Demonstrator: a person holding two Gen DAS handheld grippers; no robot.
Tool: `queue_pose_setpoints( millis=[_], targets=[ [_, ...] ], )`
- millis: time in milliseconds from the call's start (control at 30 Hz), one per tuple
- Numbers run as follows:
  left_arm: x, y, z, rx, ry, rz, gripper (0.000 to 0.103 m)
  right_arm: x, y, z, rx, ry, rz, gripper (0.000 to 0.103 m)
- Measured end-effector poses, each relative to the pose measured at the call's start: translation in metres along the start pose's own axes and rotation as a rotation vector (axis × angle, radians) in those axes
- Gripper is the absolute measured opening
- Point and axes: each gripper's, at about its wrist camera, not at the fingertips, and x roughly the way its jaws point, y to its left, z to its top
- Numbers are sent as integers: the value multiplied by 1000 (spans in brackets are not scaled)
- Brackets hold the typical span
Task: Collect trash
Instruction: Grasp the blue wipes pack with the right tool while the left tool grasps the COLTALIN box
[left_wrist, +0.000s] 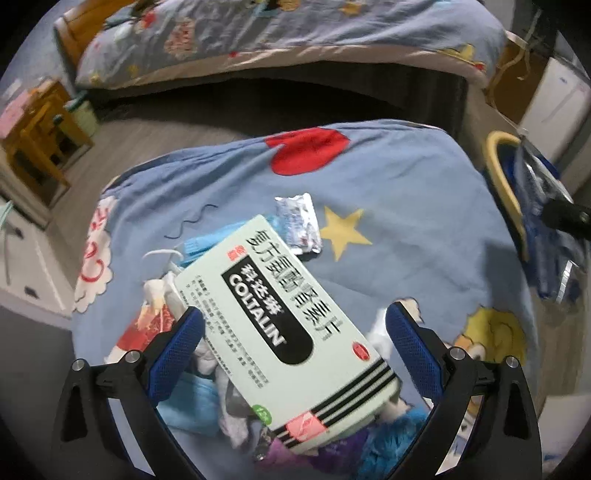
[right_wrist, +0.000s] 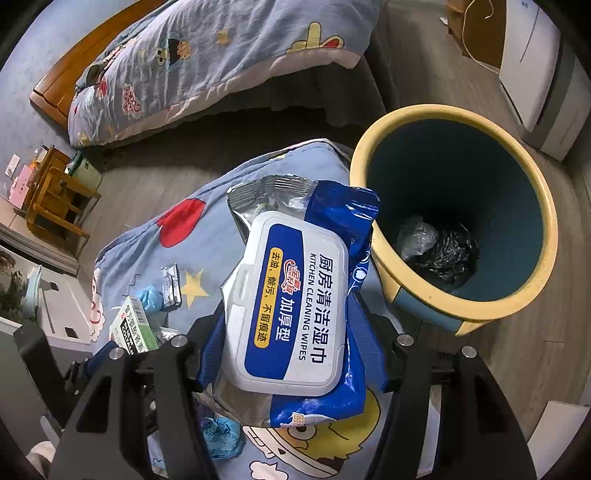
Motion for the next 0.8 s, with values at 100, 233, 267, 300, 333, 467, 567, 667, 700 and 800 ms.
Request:
queue_pose_setpoints(
  millis=[100,233,267,300,333,467,567,667,700,800],
  targets=[
    [4,-2,1,-2,-5,59,98,-2,-4,2,-4,-7,17,61],
    [6,0,2,5,-27,147,98,-2,-6,1,-4,-6,32,61],
    [9,2,2,4,-16,157,98,-2,-7,1,-2,-4,38,61],
    [11,3,2,2,-6,160,98,-3,-7,2,-1,-3,41,61],
    [13,4,1,-1,5,165,98,-3,-7,2,-1,-1,47,61],
    [21,8,-3,-22,52,147,98,-3,-4,2,-8,1,63,61],
    [24,7,-4,-25,76,111,98,-3,-1,2,-19,-1,68,61],
    [17,4,-2,0,44,100,95,-4,0,2,-22,-3,66,61],
    [13,3,0,9,25,93,94,-4,0,2,-21,-3,66,61],
    [9,2,2,15,13,58,80,-4,-1,3,-19,-4,65,61]
  ],
)
